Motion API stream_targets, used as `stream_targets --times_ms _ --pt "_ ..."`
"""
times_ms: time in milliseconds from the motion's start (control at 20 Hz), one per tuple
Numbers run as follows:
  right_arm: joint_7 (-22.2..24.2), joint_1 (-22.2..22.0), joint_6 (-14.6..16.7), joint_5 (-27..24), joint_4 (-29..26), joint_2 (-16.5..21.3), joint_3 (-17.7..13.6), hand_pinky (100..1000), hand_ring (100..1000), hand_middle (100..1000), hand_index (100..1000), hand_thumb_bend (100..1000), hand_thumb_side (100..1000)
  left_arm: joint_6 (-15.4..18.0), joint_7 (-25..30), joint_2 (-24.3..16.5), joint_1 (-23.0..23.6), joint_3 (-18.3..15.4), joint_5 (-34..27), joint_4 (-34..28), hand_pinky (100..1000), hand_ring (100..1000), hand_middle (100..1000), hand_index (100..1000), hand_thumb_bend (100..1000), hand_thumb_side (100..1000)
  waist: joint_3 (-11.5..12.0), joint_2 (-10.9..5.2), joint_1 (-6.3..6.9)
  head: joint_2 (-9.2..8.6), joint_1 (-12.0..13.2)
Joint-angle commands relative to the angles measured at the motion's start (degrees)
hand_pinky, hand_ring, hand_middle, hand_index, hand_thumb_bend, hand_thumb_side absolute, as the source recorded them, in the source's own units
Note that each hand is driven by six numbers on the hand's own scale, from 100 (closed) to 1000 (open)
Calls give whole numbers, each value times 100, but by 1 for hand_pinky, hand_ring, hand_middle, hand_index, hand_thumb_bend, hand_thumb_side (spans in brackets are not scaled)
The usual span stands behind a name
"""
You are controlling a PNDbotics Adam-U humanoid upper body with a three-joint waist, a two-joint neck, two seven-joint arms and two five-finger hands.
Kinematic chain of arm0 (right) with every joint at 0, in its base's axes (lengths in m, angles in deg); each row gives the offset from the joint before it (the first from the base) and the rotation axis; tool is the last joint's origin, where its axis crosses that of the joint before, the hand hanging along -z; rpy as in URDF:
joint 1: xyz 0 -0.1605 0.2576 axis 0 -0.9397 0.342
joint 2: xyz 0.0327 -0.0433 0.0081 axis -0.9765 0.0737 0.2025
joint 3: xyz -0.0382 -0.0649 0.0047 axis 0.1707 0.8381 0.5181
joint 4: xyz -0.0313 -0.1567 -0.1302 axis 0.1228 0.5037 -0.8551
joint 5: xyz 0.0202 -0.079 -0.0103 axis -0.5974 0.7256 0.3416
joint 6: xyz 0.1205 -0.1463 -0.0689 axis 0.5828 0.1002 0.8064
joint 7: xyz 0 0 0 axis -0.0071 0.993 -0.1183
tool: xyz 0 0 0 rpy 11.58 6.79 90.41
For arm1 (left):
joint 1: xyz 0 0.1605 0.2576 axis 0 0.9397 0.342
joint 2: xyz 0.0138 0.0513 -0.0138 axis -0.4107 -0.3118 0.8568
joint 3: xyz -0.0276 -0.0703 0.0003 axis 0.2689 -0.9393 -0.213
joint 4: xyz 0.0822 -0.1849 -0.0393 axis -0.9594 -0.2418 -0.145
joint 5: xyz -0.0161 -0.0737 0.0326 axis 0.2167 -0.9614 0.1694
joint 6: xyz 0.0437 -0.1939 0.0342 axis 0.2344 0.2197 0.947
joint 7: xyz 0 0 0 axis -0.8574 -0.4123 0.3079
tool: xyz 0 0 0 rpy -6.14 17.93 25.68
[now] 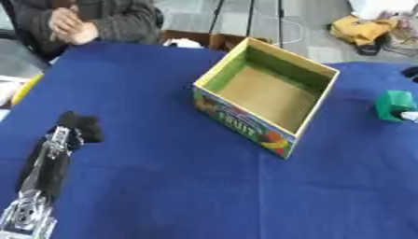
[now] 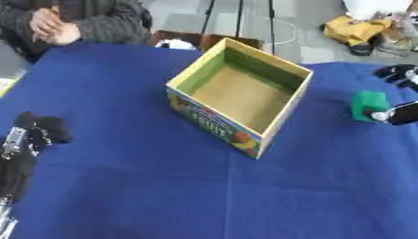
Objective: Pick up objects on the table and place them in the box.
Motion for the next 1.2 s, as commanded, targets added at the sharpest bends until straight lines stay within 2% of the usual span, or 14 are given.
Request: stream_targets --times_ms 50,650,800,1200 --pt "13 97 -32 93 43 263 -80 842 859 832 883 473 146 16 24 -138 -36 -9 22 -110 683 578 543 712 442 982 6 -80 18 -64 -11" --pt "91 54 -4 -8 201 193 -74 821 824 821 881 457 153 57 94 -117 -38 -5 38 -121 685 577 528 712 443 984 49 -29 41 -95 -44" --pt "131 55 23 -42 188 166 -52 798 777 796 866 437 154 58 106 -108 -40 -2 43 -118 685 577 526 712 443 985 42 -19 39 -92 -46" --pt "215 77 65 -153 146 63 1 803 743 742 822 420 156 60 119 -100 -33 -4 49 -108 686 576 524 712 442 986 24 -31 48 -89 -26"
